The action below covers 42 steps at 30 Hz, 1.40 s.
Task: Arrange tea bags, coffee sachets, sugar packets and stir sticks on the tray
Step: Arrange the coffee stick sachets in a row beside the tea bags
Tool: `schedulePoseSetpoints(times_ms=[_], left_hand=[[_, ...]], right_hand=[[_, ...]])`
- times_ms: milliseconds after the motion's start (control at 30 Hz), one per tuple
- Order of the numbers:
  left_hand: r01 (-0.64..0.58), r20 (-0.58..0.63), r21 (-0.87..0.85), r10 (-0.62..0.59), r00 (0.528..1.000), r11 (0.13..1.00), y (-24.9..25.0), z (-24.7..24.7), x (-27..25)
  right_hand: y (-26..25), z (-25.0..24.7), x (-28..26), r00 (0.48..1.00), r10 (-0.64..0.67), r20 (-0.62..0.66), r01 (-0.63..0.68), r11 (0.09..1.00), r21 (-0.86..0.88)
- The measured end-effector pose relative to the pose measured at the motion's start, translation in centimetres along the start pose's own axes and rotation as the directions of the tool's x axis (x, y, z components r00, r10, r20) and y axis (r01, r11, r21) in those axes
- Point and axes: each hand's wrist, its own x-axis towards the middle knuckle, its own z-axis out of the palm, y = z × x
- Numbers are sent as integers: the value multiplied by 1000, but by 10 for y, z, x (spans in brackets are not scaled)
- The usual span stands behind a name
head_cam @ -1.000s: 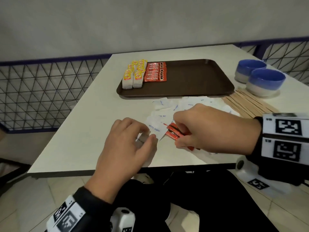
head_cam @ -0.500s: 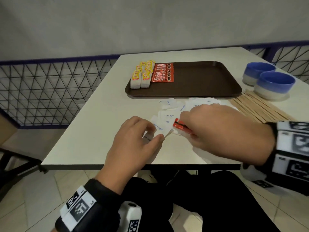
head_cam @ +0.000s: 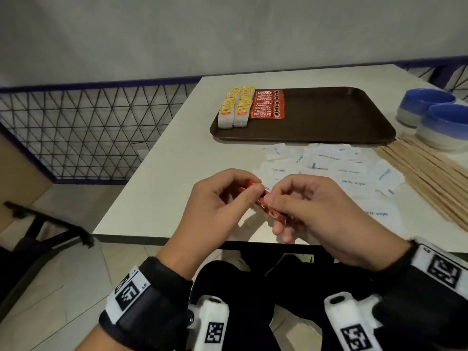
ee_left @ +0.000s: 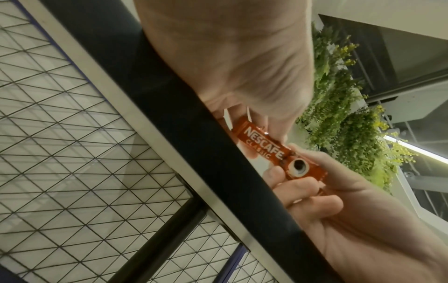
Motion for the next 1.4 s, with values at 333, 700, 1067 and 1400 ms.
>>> schedulePoseSetpoints(times_ms=[333,700,1067,1400], left_hand=[[44,-57,-111,-51,997,993,-5,-2,4],[126,-24,-250,-136,990,960,-7,-12,6],[142,-76,-262,-167,983,955,-5,-15,4],[135,-28,-304,-150,988,943,0,-14,4]], right_hand=[[11,2,5,985,-143,-96,152,984,89],[11,-3,3,988,-134,-72,147,964,220],[11,-13,3,959,-135,-250,238,863,446],[11,-4,0,960,-184,-209,223,958,181]])
